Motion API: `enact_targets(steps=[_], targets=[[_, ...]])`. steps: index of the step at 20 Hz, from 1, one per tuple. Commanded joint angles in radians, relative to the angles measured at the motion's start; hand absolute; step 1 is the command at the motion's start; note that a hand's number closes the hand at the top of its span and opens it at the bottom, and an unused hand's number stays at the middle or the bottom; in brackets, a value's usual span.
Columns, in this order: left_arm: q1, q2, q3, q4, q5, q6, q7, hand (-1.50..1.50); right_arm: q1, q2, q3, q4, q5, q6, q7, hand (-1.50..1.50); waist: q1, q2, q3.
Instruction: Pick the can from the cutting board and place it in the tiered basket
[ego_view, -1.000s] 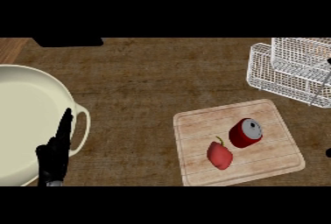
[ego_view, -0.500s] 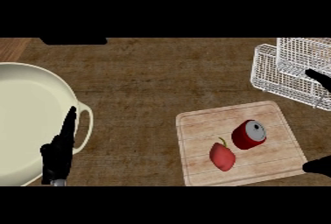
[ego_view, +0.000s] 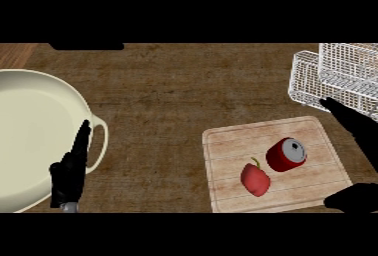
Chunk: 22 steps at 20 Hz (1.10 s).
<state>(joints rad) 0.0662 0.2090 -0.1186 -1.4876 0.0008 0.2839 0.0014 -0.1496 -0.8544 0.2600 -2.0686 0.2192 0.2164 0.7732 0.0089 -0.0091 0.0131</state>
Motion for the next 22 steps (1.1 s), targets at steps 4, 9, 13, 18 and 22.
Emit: enact_targets(steps=[4, 9, 13, 18, 22], targets=[[0.004, -0.031, -0.022, 0.07, 0.028, -0.053, 0.044, 0.0, -0.048, 0.067, 0.105, 0.015, 0.091, 0.057, 0.122, -1.5, -0.003, 0.011, -0.014], [0.04, -0.066, -0.038, 0.085, -0.001, -0.03, -0.004, 0.0, -0.132, 0.169, 0.152, 0.045, 0.083, 0.091, 0.184, -1.5, 0.005, 0.012, -0.014], [0.026, -0.048, -0.024, 0.06, -0.006, -0.032, 0.061, 0.0, -0.091, 0.168, 0.182, 0.058, 0.136, 0.106, 0.183, -1.5, -0.004, 0.01, -0.014], [0.016, -0.062, -0.017, 0.084, -0.001, -0.044, 0.014, 0.0, -0.176, 0.2, 0.205, 0.177, 0.119, 0.186, 0.25, -1.5, 0.007, 0.014, -0.015], [0.027, -0.07, -0.011, 0.106, -0.011, -0.041, -0.01, 0.0, -0.133, 0.188, 0.19, 0.176, 0.12, 0.185, 0.222, -1.5, -0.007, 0.012, -0.014]])
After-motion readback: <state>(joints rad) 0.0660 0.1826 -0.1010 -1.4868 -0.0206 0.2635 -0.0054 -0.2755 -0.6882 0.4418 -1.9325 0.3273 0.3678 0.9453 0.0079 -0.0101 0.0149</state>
